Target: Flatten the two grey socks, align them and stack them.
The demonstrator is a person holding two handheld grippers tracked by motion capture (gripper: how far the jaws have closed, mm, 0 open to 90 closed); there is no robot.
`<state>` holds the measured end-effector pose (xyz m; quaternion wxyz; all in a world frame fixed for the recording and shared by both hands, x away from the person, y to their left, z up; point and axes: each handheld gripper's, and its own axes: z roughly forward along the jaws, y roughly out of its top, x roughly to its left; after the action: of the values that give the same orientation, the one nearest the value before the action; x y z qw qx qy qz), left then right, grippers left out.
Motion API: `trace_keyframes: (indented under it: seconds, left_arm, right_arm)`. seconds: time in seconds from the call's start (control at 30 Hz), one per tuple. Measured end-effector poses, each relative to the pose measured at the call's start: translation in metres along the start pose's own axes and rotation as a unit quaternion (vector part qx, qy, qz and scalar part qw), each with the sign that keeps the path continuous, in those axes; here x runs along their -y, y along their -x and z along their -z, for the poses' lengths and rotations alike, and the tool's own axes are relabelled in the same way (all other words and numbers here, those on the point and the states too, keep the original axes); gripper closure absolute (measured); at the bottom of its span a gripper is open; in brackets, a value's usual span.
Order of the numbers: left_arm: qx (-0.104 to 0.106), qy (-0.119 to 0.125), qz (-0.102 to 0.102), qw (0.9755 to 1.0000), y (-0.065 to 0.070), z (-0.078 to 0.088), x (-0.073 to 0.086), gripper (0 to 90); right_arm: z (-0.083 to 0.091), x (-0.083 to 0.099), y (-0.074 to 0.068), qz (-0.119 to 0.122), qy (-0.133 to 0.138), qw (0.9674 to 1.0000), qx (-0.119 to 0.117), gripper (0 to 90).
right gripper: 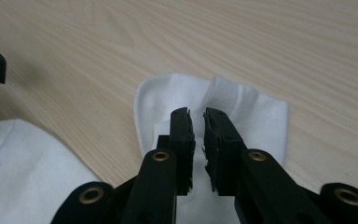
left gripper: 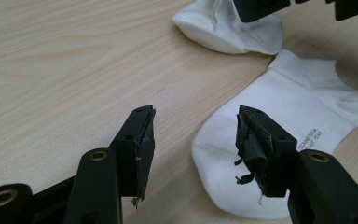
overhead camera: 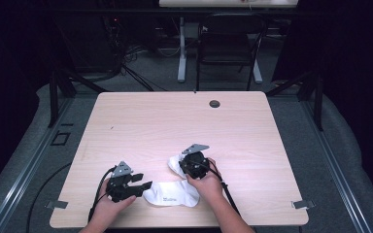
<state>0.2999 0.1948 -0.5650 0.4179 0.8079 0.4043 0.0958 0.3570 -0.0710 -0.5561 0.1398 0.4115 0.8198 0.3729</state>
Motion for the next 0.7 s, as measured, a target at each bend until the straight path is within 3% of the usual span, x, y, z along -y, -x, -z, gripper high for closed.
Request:
trace_keyframes:
  seconds: [0.2, 0.33, 0.53, 0.57, 0.7]
  left_arm:
    - [-0.001, -0.001, -0.002, 1.0000, -0.002, 0.000, 0.000, 46.9]
    - [-0.001, -0.001, -0.002, 1.0000, -0.002, -0.001, 0.000, 46.9]
    - [-0.002, 0.000, 0.002, 1.0000, -0.002, -0.001, 0.000, 46.9]
    - [-0.002, 0.000, 0.003, 1.0000, -0.002, -0.001, 0.000, 46.9]
    - [-0.002, 0.001, 0.004, 1.0000, -0.002, -0.001, 0.000, 46.9]
  right_arm:
    - [0.006, -0.001, -0.005, 0.006, 0.006, 0.9999, -0.010, 72.2]
    - [-0.001, 0.003, -0.011, 0.026, -0.010, 0.9996, -0.003, 69.0]
    - [-0.007, 0.007, -0.018, 0.038, -0.029, 0.9988, -0.012, 65.0]
    - [-0.008, 0.008, -0.019, 0.047, -0.044, 0.9979, -0.008, 64.6]
    - [-0.012, 0.013, -0.019, 0.053, -0.046, 0.9975, 0.004, 70.2]
